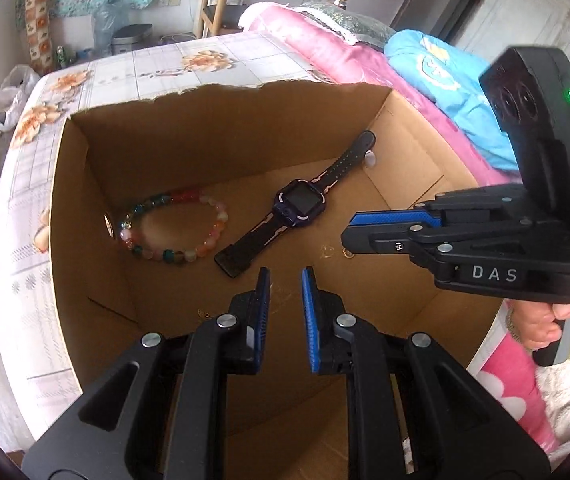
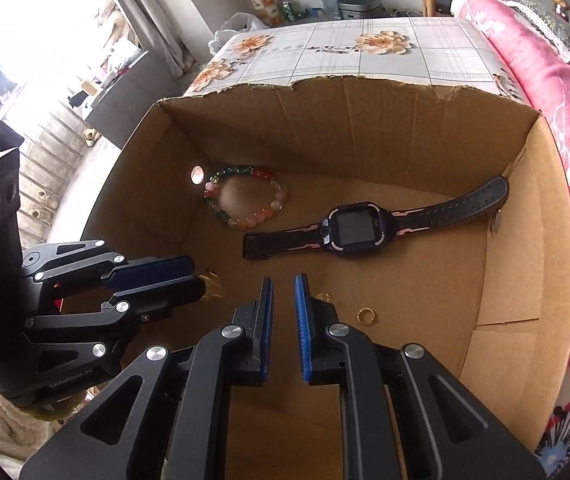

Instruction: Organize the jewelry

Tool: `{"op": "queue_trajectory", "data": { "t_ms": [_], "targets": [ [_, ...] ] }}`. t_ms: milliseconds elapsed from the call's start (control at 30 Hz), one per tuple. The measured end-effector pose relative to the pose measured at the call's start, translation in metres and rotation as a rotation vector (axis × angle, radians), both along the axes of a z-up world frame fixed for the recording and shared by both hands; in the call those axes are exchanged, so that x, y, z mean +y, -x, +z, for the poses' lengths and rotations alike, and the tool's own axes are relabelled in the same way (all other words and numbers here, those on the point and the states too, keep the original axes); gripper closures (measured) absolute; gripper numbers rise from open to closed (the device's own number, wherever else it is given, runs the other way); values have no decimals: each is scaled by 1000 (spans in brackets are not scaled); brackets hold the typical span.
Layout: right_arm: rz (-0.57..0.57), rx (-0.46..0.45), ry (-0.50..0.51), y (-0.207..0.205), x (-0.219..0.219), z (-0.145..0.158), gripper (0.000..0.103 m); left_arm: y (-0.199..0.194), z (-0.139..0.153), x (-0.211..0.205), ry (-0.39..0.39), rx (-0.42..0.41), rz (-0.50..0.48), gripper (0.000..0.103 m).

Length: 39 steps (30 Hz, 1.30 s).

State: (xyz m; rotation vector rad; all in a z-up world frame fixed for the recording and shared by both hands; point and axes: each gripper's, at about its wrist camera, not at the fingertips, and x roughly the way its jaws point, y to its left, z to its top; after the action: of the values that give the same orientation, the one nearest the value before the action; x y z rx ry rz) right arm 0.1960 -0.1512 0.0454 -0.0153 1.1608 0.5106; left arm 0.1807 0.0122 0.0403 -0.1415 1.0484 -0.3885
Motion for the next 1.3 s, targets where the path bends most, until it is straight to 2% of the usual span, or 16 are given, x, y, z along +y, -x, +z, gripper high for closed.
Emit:
{"op": "queue_trajectory", "data": {
  "t_ms": [200,333,433,533,600,700,767,933,1033,1167,1300],
  "targets": [
    [-13,-69,-39,10,-10,17,83,8,11,5,36,-46,11,88],
    [-16,-158,-102,29,-21,42,83,26,31,10,66,-132,14,88],
    [-21,-250,-167,58,-35,65,82,53,50,12,78,-227,0,88],
    [4,-360,-204,102,-48,82,77,92,65,11,82,-326,-45,88],
    [29,-414,-212,132,-54,84,73,121,70,6,61,-384,-80,87],
    [36,-433,-231,170,-65,71,72,158,66,-6,16,-439,-120,86],
    [4,-404,-229,183,-71,55,72,168,54,-16,11,-414,-134,86],
    [-153,-230,-230,191,-88,-14,72,159,-4,-42,37,-221,-144,86],
    [-219,-163,-173,187,-90,-48,72,148,-29,-57,-39,-183,-144,86],
    [-222,-173,-124,182,-83,-62,72,132,-48,-79,-146,-193,-191,86],
    [-205,-192,-119,177,-78,-64,72,120,-59,-89,-210,-173,-240,86]
  ]
}}
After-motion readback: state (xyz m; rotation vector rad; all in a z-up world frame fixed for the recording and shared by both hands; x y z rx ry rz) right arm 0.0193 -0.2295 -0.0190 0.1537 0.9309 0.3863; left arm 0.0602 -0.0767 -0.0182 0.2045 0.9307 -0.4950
